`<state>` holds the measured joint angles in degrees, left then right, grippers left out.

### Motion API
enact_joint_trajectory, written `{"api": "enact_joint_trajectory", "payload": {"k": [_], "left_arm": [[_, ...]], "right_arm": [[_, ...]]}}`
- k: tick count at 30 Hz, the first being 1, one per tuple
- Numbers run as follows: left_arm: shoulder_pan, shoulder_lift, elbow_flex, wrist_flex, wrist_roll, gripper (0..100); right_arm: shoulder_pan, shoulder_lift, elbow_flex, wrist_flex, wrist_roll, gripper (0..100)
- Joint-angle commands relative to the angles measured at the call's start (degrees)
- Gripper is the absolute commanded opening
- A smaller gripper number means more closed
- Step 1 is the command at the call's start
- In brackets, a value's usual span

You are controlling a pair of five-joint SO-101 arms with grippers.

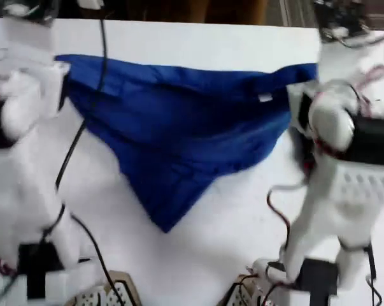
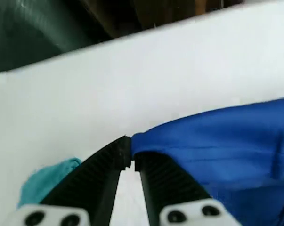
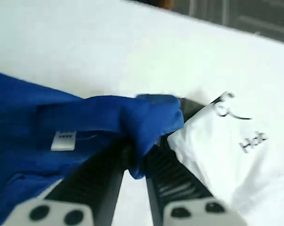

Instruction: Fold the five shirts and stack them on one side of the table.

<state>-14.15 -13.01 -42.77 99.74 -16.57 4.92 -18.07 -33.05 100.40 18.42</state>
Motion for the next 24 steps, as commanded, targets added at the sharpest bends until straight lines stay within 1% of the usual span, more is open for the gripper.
{"api": "enact_joint_trajectory", "payload": {"k": [1, 6, 9, 13, 16, 19, 23, 24], "left_arm": [[-2.02, -8.35, -1.98, 0.09, 0.35, 3], [-4.48, -17.05, -2.07, -0.44, 0.79, 3], [-6.51, -21.71, -2.07, -1.85, 2.46, 3], [-7.47, -28.57, -2.15, -2.81, 2.99, 3], [-7.3, -32.7, -1.71, -2.81, 2.99, 3], [-7.3, -33.14, -1.45, -2.81, 3.08, 3], [-7.03, -31.47, 4.18, -4.22, 3.52, 3], [-7.03, -30.59, 6.46, -5.45, 4.84, 3]], "right_arm": [[2.33, -7.96, -2.46, 0.92, -0.18, 1.8], [5.32, -16.22, -5.19, 0.48, -0.18, 1.8], [8.92, -19.91, -9.49, 0.48, 0.35, 1.8], [11.65, -24.13, -12.75, 0.84, 5.63, 1.7], [12.88, -26.86, -11.6, 0.84, 6.42, 1.7], [12.62, -27.38, -8.0, 0.84, 6.33, 1.7], [12.44, -26.33, -1.14, -0.31, 5.98, 1.8], [11.82, -25.98, 0.62, -1.19, 5.01, 1.8]]}}
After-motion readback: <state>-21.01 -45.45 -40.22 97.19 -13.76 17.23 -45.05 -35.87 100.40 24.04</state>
